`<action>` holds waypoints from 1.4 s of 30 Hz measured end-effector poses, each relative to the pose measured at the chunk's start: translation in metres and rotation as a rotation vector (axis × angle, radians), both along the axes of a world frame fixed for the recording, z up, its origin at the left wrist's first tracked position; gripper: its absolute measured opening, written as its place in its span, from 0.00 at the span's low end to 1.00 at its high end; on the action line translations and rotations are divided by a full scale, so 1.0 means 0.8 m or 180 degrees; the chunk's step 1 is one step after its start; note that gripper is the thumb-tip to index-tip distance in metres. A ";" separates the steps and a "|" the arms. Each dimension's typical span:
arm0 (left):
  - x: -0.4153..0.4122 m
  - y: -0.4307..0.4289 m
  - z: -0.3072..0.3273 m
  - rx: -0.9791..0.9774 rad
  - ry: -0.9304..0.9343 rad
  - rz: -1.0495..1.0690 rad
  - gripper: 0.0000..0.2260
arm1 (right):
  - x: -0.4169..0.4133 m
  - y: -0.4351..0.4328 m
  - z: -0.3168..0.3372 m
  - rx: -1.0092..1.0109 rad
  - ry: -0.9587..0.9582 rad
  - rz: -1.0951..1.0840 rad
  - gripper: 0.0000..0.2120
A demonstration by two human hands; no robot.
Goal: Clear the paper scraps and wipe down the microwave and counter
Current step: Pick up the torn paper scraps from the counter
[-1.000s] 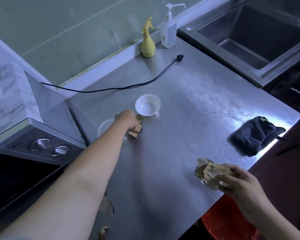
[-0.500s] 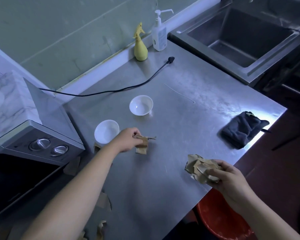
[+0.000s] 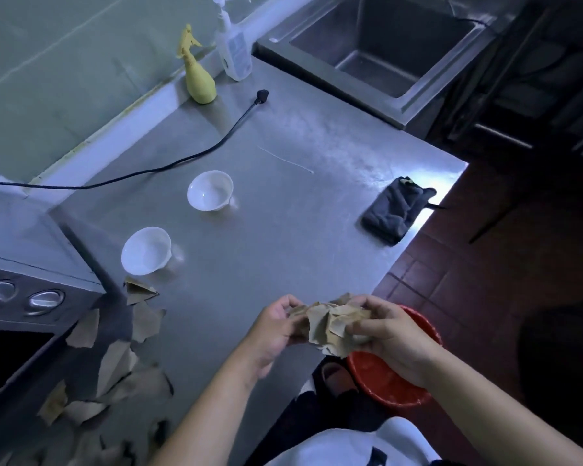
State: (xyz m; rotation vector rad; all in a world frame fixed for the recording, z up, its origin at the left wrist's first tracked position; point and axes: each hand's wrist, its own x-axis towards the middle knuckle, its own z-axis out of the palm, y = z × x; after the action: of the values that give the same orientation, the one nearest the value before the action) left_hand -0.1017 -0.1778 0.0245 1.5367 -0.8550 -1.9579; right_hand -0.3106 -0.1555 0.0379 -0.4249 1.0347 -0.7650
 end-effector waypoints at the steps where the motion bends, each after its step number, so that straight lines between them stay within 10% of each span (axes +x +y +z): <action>1: -0.011 0.001 -0.002 0.0028 0.0011 -0.0040 0.09 | -0.011 0.005 -0.003 0.0034 -0.0025 -0.0050 0.14; 14: -0.174 0.046 -0.083 0.0849 -0.0483 -0.0739 0.07 | -0.102 0.131 -0.105 0.0517 0.0712 -0.1424 0.09; 29: -0.276 0.040 -0.302 0.1674 -0.0908 -0.0781 0.15 | -0.166 0.148 -0.367 0.2641 0.0704 -0.2355 0.17; 36: -0.259 0.043 -0.366 0.1617 -0.1199 -0.0652 0.16 | -0.181 0.124 -0.451 0.2947 0.0415 -0.2533 0.37; 42: -0.252 0.060 -0.347 0.1707 -0.1237 -0.0721 0.17 | -0.191 0.122 -0.429 0.2930 0.0500 -0.2273 0.18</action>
State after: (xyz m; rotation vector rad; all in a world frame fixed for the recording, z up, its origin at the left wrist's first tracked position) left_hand -0.3037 -0.1302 -0.2532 2.2712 -0.7046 -2.2069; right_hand -0.4631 -0.0580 -0.3053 0.7243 1.5807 -0.7822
